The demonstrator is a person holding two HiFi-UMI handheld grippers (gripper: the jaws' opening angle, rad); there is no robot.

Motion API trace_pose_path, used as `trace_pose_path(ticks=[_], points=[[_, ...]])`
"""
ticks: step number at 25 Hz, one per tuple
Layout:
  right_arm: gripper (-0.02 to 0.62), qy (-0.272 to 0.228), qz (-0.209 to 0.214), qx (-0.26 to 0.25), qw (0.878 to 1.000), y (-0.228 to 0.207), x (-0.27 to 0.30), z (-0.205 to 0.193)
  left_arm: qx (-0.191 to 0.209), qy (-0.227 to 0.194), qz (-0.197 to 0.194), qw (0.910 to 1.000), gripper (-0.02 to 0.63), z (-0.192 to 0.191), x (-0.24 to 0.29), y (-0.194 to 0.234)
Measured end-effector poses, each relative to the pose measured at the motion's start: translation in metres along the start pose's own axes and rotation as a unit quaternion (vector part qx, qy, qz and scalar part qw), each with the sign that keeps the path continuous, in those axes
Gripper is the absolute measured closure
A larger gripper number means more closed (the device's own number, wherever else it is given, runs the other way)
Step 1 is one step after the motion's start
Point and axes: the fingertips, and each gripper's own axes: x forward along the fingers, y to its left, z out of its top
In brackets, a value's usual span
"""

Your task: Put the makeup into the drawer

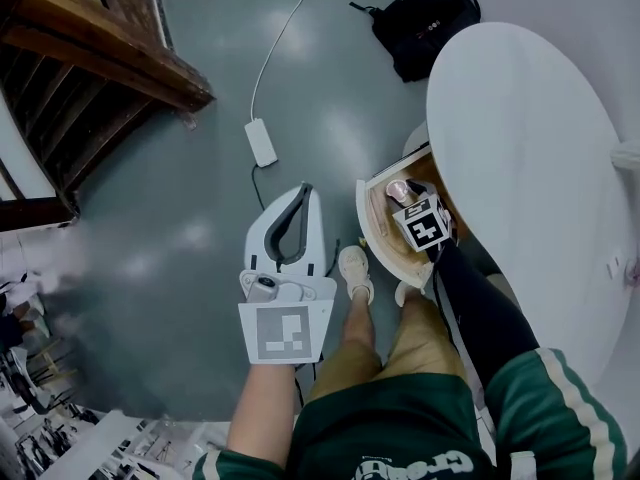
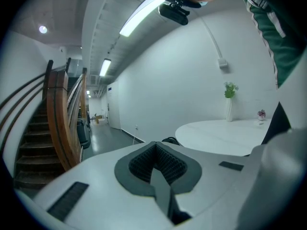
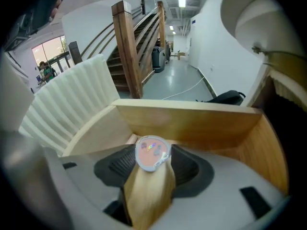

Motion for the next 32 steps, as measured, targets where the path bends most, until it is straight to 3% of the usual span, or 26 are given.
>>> trace_pose_path(ticks=[8,17,19,20,21,25,32], points=[[0.356,0.027,-0.014,0.004,1.000,-0.013,0.028,-0.013,-0.003,0.016,0.010,0.9998,0.606,-0.018,0.005,0.009],[0.353,0.024,-0.010,0.015,1.000,-0.016,0.041,-0.013,0.006,0.016,0.014,0.9998,0.606,-0.016,0.009,0.013],[0.320,0.021,-0.014,0.037,0.999,-0.017,0.041,-0.013,0.002,0.013,0.013,0.9998,0.606,-0.013,0.007,0.012],[0.236,0.017,-0.015,0.048,0.999,-0.016,0.040,-0.011,0.004,0.011,0.011,0.9999,0.606,-0.011,0.006,0.012],[0.202,0.011,-0.015,0.054,0.998,-0.015,0.037,-0.008,0.007,0.008,0.009,0.9999,0.606,-0.009,0.005,0.013],[0.204,-0.025,-0.014,0.051,0.998,-0.003,0.006,0.009,0.012,-0.004,0.007,0.9999,0.606,0.002,-0.002,0.013],[0.222,-0.091,0.026,0.062,0.994,0.047,-0.067,0.047,0.007,-0.027,-0.001,0.9996,0.606,0.038,-0.021,0.023]])
